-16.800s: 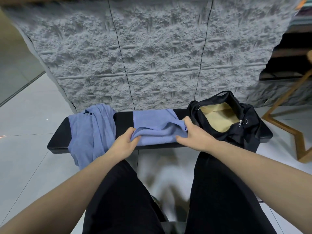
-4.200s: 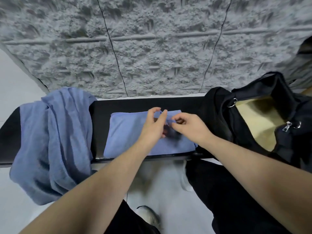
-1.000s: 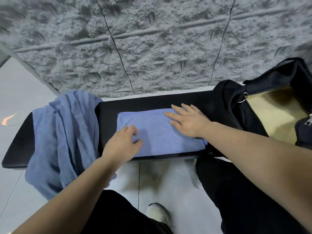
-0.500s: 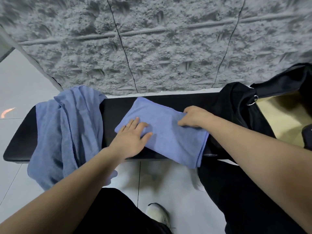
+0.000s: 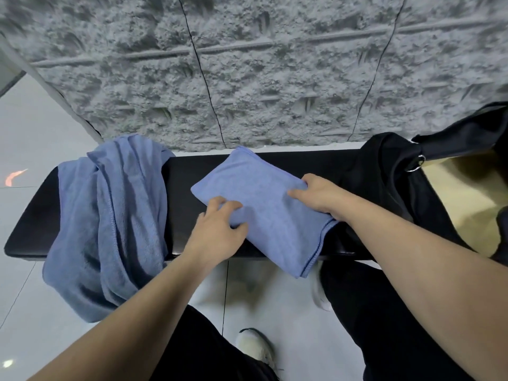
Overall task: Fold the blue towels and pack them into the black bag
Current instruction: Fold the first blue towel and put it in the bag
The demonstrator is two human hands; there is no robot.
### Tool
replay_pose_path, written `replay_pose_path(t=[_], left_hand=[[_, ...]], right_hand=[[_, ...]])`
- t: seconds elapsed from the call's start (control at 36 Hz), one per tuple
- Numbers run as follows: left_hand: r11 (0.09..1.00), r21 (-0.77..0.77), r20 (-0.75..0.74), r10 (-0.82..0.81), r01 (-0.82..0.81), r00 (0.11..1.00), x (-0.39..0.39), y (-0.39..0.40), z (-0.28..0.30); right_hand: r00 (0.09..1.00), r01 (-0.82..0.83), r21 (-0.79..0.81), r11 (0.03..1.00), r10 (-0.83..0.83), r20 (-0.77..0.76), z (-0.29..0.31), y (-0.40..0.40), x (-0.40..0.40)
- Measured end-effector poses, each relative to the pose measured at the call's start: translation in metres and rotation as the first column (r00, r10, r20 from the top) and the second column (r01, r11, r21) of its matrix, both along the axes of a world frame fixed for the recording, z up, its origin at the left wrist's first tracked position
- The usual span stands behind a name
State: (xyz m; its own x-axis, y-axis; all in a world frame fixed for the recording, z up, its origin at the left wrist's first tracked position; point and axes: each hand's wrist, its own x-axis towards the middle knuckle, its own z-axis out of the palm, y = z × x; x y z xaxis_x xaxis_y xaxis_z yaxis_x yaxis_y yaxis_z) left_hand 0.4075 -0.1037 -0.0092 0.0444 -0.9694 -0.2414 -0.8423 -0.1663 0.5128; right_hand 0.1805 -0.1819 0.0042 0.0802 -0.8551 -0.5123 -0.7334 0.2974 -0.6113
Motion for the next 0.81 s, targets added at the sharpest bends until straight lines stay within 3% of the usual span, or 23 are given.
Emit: replay_pose_path(t=[0.11,0.33,0.44,0.61,0.72,0.81], left_hand=[[0.997,-0.026,-0.224,0.059,-0.067,0.973,-0.009,-0.02,-0.008],[0.99,-0.101,-0.167,0.076,-0.094,0.983,-0.017,-0.079,-0.021],[0.977,-0.137,-0.229,0.126,-0.161,0.965,-0.028,-0.099,-0.013],[0.958,-0.161,-0.317,0.177,-0.237,0.932,-0.04,-0.111,-0.006],[0.917,-0.032,-0.323,0.368,-0.398,0.872,-0.043,-0.095,-0.007],[0.913,0.002,-0.347,0.383,-0.408,0.856,-0.042,-0.077,-0.009]], right_hand=[[0.999,0.033,0.018,0.999,-0.033,-0.01,0.002,0.003,-0.003],[0.999,0.01,0.098,0.995,-0.014,0.034,0.007,0.014,-0.018],[0.995,-0.083,0.192,0.978,0.072,0.067,0.011,0.02,-0.02],[0.98,-0.059,0.294,0.954,-0.001,0.201,0.003,0.023,-0.02],[0.953,-0.038,0.285,0.958,-0.051,0.298,0.0,0.022,-0.021],[0.949,-0.037,0.27,0.962,-0.051,0.311,-0.001,0.023,-0.022]])
